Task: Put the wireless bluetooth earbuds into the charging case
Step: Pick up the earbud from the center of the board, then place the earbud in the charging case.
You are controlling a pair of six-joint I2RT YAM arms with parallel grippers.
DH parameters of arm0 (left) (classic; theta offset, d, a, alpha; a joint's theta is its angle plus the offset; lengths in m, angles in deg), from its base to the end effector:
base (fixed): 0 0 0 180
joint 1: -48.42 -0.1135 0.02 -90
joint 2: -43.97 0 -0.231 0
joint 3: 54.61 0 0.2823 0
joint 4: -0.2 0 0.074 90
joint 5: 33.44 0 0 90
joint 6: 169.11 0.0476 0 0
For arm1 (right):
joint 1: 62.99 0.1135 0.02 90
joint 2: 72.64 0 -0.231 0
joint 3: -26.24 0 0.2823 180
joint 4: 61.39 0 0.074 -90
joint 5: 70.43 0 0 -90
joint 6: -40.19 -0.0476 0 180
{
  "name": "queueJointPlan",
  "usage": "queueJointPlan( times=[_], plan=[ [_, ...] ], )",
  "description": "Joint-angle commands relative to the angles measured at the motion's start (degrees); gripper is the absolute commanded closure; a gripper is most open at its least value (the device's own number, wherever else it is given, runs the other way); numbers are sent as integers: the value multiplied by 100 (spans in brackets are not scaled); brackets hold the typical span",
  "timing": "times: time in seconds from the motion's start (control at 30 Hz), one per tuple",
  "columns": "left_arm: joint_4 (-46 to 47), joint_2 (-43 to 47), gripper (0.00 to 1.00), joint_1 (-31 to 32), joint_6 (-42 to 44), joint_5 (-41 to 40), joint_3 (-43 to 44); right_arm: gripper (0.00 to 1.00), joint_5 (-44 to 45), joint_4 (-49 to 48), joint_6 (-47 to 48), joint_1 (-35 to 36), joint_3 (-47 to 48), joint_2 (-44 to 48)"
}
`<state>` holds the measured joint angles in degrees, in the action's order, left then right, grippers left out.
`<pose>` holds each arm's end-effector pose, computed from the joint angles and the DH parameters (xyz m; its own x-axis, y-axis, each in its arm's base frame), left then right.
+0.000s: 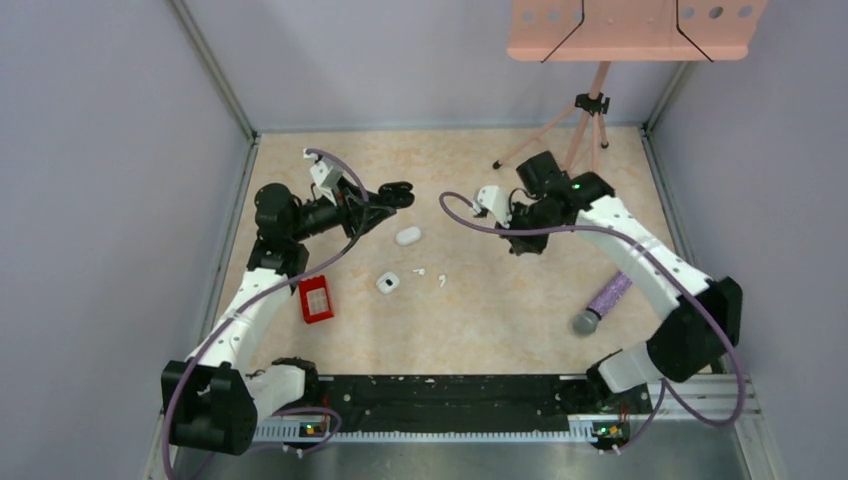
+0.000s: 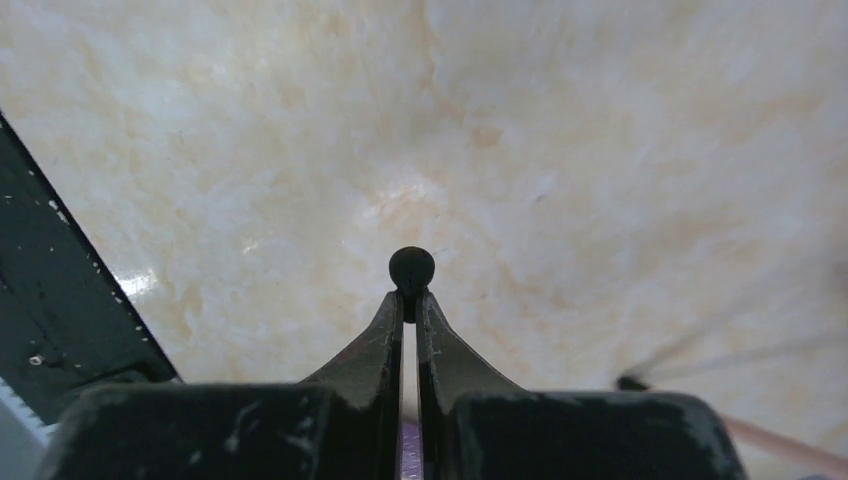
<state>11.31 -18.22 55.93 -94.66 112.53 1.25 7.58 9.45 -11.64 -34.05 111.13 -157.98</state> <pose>0.2854 -0.0774 0.2951 -0.1595 -0.1303 -0.9786 0.8814 0.4276 -0.2006 0.2772 0.1646 0.2273 -0.3231 -0.8694 -0.3738 -0.9302 0.3644 -0.0435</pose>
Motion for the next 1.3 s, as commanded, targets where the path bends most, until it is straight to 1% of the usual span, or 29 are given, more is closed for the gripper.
queueJointPlan(
  times=[0.0,0.1,0.27,0.4,0.47,0.57,0.7,0.97,1.07,1.27],
  plan=[
    [341,-182,100,-14,525,741,30,100,-1230,1128,1720,17,1537,675],
    [292,-240,100,58,832,1053,114,100,-1480,1544,1856,155,2655,324],
    [-403,-258,100,242,1878,1351,289,100,-1694,1918,1497,737,4411,-479],
    [-1055,-273,100,396,2650,1425,409,100,-1614,2021,1204,1223,5324,-993],
    [-1060,-293,100,460,2687,1379,408,100,-1626,2007,1072,1373,5618,-1196],
    [-996,-339,100,565,2671,1307,414,100,-1711,2008,951,1523,5848,-1486],
    [-913,-387,100,674,2513,1212,431,100,-1811,2006,967,1679,5948,-1613],
    [-305,-511,100,793,1884,1038,437,100,-1809,2014,908,1707,5905,-1723],
    [-210,-554,100,813,1741,1041,518,100,-1833,2019,856,1710,5922,-1752],
    [-203,-566,100,852,1712,1072,617,100,-1581,1988,738,1769,5930,-1871]
  ],
)
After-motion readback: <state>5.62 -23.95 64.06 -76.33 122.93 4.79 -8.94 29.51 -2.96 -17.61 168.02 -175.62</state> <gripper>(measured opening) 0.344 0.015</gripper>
